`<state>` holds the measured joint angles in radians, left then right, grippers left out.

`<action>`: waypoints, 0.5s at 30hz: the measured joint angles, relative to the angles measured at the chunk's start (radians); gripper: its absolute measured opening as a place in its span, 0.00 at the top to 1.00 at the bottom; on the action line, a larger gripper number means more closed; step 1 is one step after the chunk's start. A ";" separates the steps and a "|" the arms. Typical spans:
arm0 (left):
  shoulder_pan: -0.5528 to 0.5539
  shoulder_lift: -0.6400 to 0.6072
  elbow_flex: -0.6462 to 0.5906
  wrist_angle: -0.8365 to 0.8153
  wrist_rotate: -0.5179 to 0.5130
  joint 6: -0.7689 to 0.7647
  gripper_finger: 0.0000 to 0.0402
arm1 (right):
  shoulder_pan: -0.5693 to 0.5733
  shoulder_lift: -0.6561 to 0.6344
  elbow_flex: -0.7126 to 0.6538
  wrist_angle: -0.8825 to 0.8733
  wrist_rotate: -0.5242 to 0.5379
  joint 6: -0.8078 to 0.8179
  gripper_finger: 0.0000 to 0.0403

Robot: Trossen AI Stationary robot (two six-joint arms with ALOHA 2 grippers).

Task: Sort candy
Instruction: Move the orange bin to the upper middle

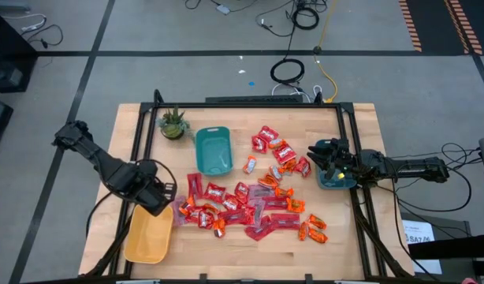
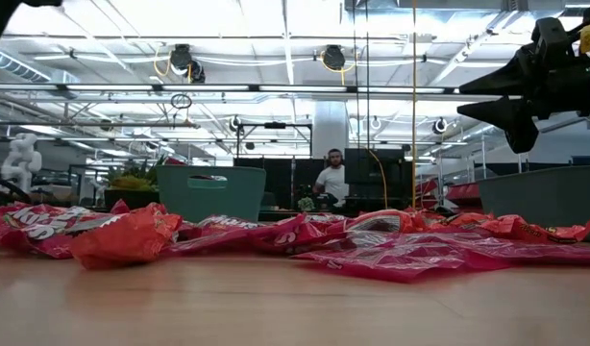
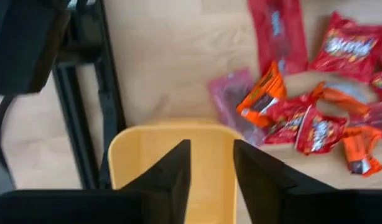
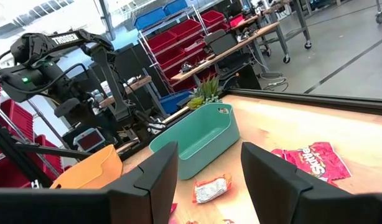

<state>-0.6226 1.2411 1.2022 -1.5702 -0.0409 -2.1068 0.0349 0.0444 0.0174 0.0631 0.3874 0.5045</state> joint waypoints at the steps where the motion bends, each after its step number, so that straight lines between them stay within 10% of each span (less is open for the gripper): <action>1: -0.008 0.000 -0.001 -0.001 0.003 0.000 0.61 | 0.000 0.000 0.000 0.000 0.000 0.000 0.58; 15: -0.230 0.000 -0.150 0.104 0.158 -0.174 0.49 | 0.000 0.000 0.000 0.000 0.000 0.100 0.58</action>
<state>-0.8527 1.2415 1.0522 -1.4659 0.1168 -2.2811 0.0349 0.0448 0.0174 0.0628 0.3876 0.6041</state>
